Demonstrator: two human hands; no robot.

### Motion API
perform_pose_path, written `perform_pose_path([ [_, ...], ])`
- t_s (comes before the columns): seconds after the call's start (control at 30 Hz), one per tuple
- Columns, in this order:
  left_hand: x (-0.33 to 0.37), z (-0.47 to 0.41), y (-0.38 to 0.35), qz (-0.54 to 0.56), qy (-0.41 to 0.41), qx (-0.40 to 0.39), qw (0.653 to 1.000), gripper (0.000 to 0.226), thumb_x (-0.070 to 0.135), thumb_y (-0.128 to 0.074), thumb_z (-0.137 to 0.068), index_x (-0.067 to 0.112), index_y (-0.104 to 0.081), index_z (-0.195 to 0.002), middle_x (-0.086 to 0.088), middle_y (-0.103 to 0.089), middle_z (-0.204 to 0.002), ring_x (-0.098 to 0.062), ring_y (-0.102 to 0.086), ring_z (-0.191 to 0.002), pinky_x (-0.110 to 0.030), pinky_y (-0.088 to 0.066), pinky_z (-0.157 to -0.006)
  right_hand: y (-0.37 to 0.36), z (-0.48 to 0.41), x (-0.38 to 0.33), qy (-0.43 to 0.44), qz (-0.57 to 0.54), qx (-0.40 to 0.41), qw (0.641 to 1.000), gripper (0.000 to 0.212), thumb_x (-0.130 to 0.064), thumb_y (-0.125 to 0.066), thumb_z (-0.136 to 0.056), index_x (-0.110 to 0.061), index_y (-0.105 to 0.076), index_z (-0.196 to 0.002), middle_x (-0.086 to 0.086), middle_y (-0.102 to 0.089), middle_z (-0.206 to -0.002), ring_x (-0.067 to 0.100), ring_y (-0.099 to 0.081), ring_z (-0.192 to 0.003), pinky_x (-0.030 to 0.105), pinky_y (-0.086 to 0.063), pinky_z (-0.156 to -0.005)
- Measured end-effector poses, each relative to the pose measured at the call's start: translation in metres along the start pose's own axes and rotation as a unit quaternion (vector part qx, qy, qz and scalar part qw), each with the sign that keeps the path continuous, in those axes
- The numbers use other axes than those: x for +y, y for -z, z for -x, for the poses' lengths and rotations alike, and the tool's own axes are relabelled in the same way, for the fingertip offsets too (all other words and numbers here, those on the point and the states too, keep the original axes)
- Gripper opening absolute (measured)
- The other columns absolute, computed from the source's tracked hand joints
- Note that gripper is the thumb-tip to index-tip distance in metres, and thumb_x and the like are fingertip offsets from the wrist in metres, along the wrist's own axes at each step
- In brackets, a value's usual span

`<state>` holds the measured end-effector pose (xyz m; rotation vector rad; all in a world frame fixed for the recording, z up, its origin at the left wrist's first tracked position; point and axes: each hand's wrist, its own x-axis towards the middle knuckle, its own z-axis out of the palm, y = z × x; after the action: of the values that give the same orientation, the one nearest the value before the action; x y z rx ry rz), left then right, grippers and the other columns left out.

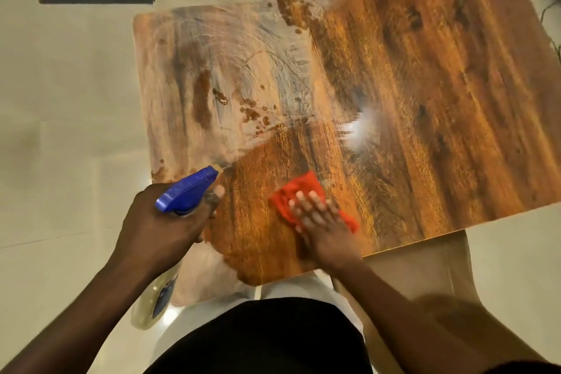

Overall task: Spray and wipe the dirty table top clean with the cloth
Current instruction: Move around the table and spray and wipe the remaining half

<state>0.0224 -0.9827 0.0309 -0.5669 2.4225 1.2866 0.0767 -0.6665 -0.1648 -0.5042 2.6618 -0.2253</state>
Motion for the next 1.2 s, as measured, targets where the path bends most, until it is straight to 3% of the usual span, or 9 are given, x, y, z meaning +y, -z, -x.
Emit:
perform_pose_path([
  [0.2,-0.006,0.001,-0.002,0.000,-0.005,-0.009,1.000,0.054,0.071,-0.065,-0.080,0.019,-0.079,-0.074,0.012,-0.075,-0.057,-0.008,-0.074,-0.056,-0.024,-0.046,-0.064,0.060,-0.035,0.124,-0.283,-0.076,0.071,0.953,0.062,-0.044,-0.020,-0.118,-0.027,0.003,-0.173,0.001,0.013,-0.180,0.027,0.014,-0.166,0.053,-0.001,-0.135],
  [0.33,-0.014,0.009,-0.002,0.007,0.006,0.006,1.000,0.053,0.073,-0.062,-0.079,0.024,-0.082,-0.079,0.006,-0.075,-0.056,-0.008,-0.075,-0.057,-0.024,-0.046,-0.066,0.087,-0.109,0.125,-0.404,-0.155,0.107,0.895,0.063,-0.041,-0.020,-0.117,-0.023,0.002,-0.174,0.006,0.012,-0.181,0.031,0.014,-0.166,0.058,0.001,-0.133],
  [0.43,-0.014,0.014,0.000,0.020,0.013,0.017,1.000,0.052,0.074,-0.061,-0.078,0.027,-0.083,-0.083,0.008,-0.076,-0.057,-0.007,-0.075,-0.059,-0.025,-0.046,-0.066,0.083,-0.149,0.074,-0.335,-0.111,0.109,0.929,0.069,-0.039,-0.025,-0.114,-0.023,0.009,-0.173,0.006,0.018,-0.180,0.032,0.017,-0.165,0.061,-0.006,-0.132],
  [0.53,-0.006,0.014,-0.004,0.026,0.032,0.017,0.999,0.052,0.071,-0.060,-0.077,0.026,-0.083,-0.085,0.007,-0.076,-0.057,-0.004,-0.075,-0.062,-0.023,-0.044,-0.067,0.062,-0.165,-0.009,-0.169,-0.071,0.079,0.980,0.071,-0.043,-0.019,-0.112,-0.025,0.017,-0.170,0.005,0.026,-0.177,0.030,0.025,-0.163,0.060,0.000,-0.133],
  [0.6,0.002,0.011,-0.007,0.024,0.043,0.020,0.999,0.050,0.069,-0.061,-0.078,0.024,-0.083,-0.085,0.006,-0.076,-0.058,-0.004,-0.075,-0.061,-0.023,-0.044,-0.067,0.039,-0.153,-0.069,-0.049,-0.064,0.064,0.995,0.069,-0.045,-0.021,-0.114,-0.023,0.007,-0.172,0.007,0.017,-0.180,0.028,0.023,-0.164,0.059,0.004,-0.133],
  [0.73,0.012,0.003,-0.011,0.007,0.035,0.047,0.998,0.054,0.064,-0.069,-0.085,0.011,-0.079,-0.088,-0.011,-0.074,-0.061,-0.021,-0.073,-0.059,-0.032,-0.053,-0.066,-0.009,-0.094,-0.143,0.197,-0.037,0.030,0.979,0.057,-0.036,-0.040,-0.112,-0.017,-0.034,-0.166,0.010,-0.027,-0.177,0.028,-0.001,-0.168,0.060,-0.011,-0.132],
  [0.83,0.021,-0.005,-0.017,0.001,0.024,0.048,0.999,0.044,0.052,-0.073,-0.092,0.008,-0.078,-0.086,-0.016,-0.074,-0.066,-0.039,-0.073,-0.066,-0.052,-0.060,-0.076,-0.023,-0.056,-0.126,0.264,0.018,-0.016,0.964,0.064,-0.039,-0.039,-0.109,-0.021,-0.027,-0.169,0.004,-0.022,-0.179,0.025,-0.005,-0.167,0.055,-0.011,-0.132],
  [0.97,0.027,-0.012,-0.027,0.008,0.018,0.035,0.999,0.030,0.047,-0.073,-0.095,0.021,-0.082,-0.081,0.003,-0.076,-0.059,-0.016,-0.074,-0.053,-0.031,-0.055,-0.068,-0.008,-0.038,-0.044,0.228,0.026,-0.026,0.973,0.065,-0.042,-0.035,-0.113,-0.026,-0.015,-0.173,-0.003,-0.009,-0.182,0.021,-0.001,-0.168,0.052,-0.009,-0.134],
  [1.2,0.027,-0.016,-0.038,0.009,0.032,0.024,0.999,0.023,0.042,-0.074,-0.097,0.023,-0.082,-0.085,0.001,-0.076,-0.057,-0.012,-0.074,-0.054,-0.024,-0.047,-0.067,0.066,-0.081,0.128,-0.115,-0.005,0.035,0.993,0.064,-0.047,-0.011,-0.114,-0.029,0.010,-0.172,-0.002,0.015,-0.180,0.023,0.016,-0.166,0.054,-0.008,-0.135],
])
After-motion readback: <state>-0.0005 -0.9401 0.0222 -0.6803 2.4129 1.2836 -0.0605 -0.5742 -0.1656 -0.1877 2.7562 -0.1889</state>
